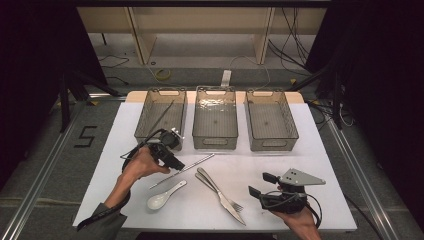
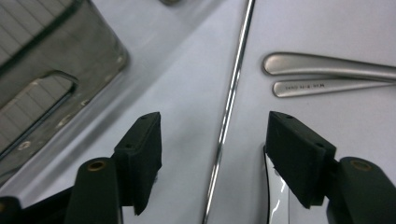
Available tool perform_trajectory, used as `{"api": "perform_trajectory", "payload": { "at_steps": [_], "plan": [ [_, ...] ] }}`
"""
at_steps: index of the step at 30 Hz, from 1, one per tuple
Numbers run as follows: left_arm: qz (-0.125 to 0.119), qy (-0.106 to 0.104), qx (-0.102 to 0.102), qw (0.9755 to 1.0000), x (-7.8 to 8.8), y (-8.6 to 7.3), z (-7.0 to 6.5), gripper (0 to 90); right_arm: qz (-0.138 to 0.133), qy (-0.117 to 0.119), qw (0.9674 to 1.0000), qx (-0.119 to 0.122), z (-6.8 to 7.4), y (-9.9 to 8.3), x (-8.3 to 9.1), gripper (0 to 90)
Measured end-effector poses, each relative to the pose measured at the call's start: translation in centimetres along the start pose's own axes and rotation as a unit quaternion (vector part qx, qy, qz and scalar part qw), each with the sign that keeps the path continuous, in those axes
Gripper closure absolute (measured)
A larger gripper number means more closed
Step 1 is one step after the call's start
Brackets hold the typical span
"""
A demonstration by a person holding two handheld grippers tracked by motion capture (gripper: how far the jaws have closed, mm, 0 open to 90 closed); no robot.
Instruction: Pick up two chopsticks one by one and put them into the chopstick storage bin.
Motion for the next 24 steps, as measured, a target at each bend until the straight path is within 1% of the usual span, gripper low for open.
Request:
{"api": "perform_trajectory", "payload": {
  "at_steps": [2,3,5,7,8,9,11,13,14,16,17,19,20,23,24],
  "plan": [
    [0.002,-0.005,-0.002,1.0000,-0.2,0.0,-0.2,38.7,0.000,-0.001,1.0000,0.000,0.0,0.0,0.0,30.1],
    [0.003,-0.004,-0.001,1.0000,-0.3,0.0,-0.2,39.7,0.000,-0.001,1.0000,-0.001,0.0,0.0,0.0,30.1],
    [0.015,-0.005,-0.006,0.9999,-0.6,-0.1,-0.3,42.2,0.001,0.000,1.0000,-0.001,0.0,0.0,0.1,30.1],
    [0.018,-0.005,-0.006,0.9998,-0.9,-0.1,-0.4,44.1,0.001,0.000,1.0000,-0.001,0.0,0.0,0.0,30.1],
    [0.024,-0.005,-0.011,0.9996,-1.1,-0.2,-0.5,45.3,0.001,0.001,1.0000,0.001,0.0,0.0,0.0,30.1],
    [0.026,-0.005,-0.011,0.9996,-1.1,-0.2,-0.5,46.0,0.002,0.001,1.0000,0.000,0.1,0.0,0.0,30.1],
    [0.035,-0.008,-0.020,0.9992,-1.3,-0.3,-0.6,48.8,0.002,0.001,1.0000,0.000,0.1,-0.1,0.0,30.1],
    [0.033,-0.005,-0.018,0.9993,-1.4,-0.2,-0.7,51.4,0.001,0.000,1.0000,0.000,0.0,0.0,0.0,30.1],
    [0.037,-0.004,-0.021,0.9991,-1.5,-0.2,-0.6,52.5,0.001,0.000,1.0000,0.000,0.0,0.0,0.0,30.1],
    [0.037,-0.005,-0.023,0.9991,-1.6,-0.2,-0.7,55.0,0.001,0.000,1.0000,0.001,0.0,0.0,0.0,30.1],
    [0.040,-0.007,-0.027,0.9988,-1.7,-0.3,-0.7,56.1,0.001,0.000,1.0000,0.001,0.0,-0.1,0.0,30.1],
    [0.046,-0.003,-0.032,0.9985,-2.0,-0.3,-0.6,58.3,0.001,-0.001,1.0000,0.001,0.0,-0.1,0.1,30.1],
    [0.044,-0.005,-0.029,0.9986,-2.1,-0.3,-0.7,59.6,0.001,0.000,1.0000,0.000,0.0,-0.1,0.1,30.1],
    [0.051,-0.005,-0.032,0.9982,-2.6,-0.3,-0.7,61.5,0.002,-0.001,1.0000,-0.001,0.0,-0.1,0.1,30.1],
    [0.055,-0.004,-0.036,0.9978,-2.7,-0.3,-0.7,63.2,0.003,-0.001,1.0000,0.000,0.0,-0.1,0.1,30.1]
  ]
}}
Point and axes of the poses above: each handheld gripper's, and its own axes: x roughly backward along the jaws, y roughly out of its top, z roughly to its left, the point moved 7 cm from there along -x, roughly forward along the jaws, and after that the axes turned 11 degrees about z, right-handed, at the moved point
